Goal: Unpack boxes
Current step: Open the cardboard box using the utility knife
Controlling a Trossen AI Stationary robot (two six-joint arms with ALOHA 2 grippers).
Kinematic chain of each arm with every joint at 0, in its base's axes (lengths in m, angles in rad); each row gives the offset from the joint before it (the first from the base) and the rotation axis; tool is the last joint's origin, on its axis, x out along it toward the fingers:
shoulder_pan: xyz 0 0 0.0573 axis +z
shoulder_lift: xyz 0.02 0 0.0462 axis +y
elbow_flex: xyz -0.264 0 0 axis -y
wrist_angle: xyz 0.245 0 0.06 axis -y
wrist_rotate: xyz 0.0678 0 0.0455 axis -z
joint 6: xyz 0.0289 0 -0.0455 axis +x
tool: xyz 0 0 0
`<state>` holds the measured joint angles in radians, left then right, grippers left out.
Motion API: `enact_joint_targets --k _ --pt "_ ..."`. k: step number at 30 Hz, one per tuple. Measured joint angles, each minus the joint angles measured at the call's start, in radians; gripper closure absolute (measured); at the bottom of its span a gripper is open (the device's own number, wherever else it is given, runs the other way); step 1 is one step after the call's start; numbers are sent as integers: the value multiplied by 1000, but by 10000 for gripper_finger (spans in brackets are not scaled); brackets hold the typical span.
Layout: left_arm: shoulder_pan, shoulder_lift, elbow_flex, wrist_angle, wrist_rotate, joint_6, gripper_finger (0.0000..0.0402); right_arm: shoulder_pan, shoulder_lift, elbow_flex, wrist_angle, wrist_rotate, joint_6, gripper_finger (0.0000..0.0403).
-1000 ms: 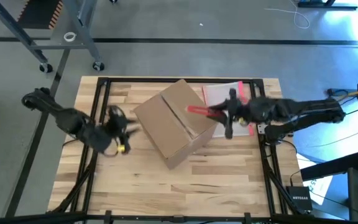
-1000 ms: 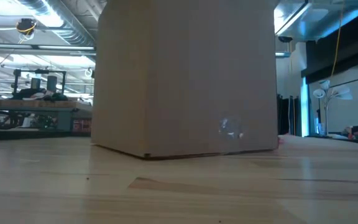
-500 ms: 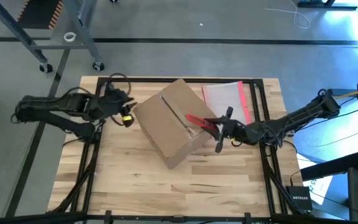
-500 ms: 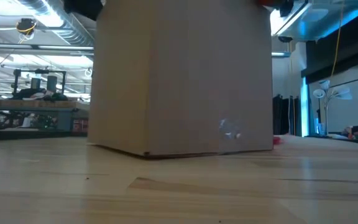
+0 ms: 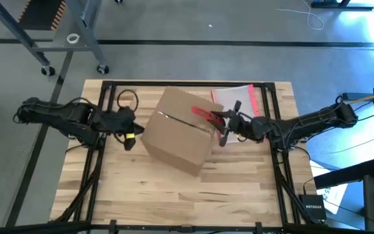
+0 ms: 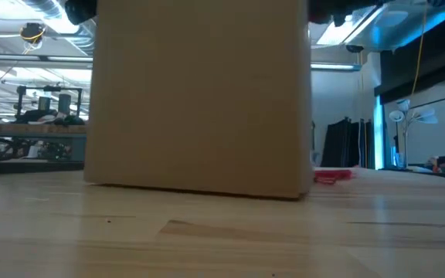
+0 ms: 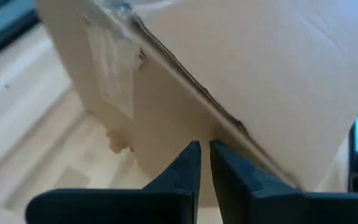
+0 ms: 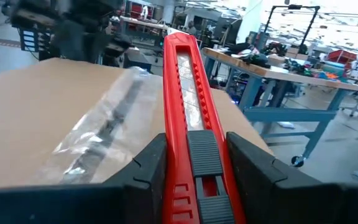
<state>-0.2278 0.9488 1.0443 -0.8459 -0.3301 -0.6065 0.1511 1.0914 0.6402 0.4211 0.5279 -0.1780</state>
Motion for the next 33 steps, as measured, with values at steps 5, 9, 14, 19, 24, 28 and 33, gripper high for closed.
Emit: enact_joint_targets --k 5,9,14,19,24,28,33 --pt "-66 -13 13 -62 -7 -67 388 -28 -6 70 -120 -60 -5 270" --pt "-104 -37 96 -58 -37 -49 399 15 -50 274 -524 -69 87 270" --pt "-108 -40 164 71 -174 172 398 115 -39 634 -1178 -68 368 270" --pt "-66 25 146 295 -173 414 397 186 -3 887 -1625 -127 696 270" --pt "-40 128 144 329 -133 478 389 215 23 916 -1809 -216 861 270" --pt "-39 201 144 372 -21 477 352 218 27 877 -1815 -214 874 270" --pt "-39 272 144 413 58 499 291 214 50 843 -1750 -184 802 270"
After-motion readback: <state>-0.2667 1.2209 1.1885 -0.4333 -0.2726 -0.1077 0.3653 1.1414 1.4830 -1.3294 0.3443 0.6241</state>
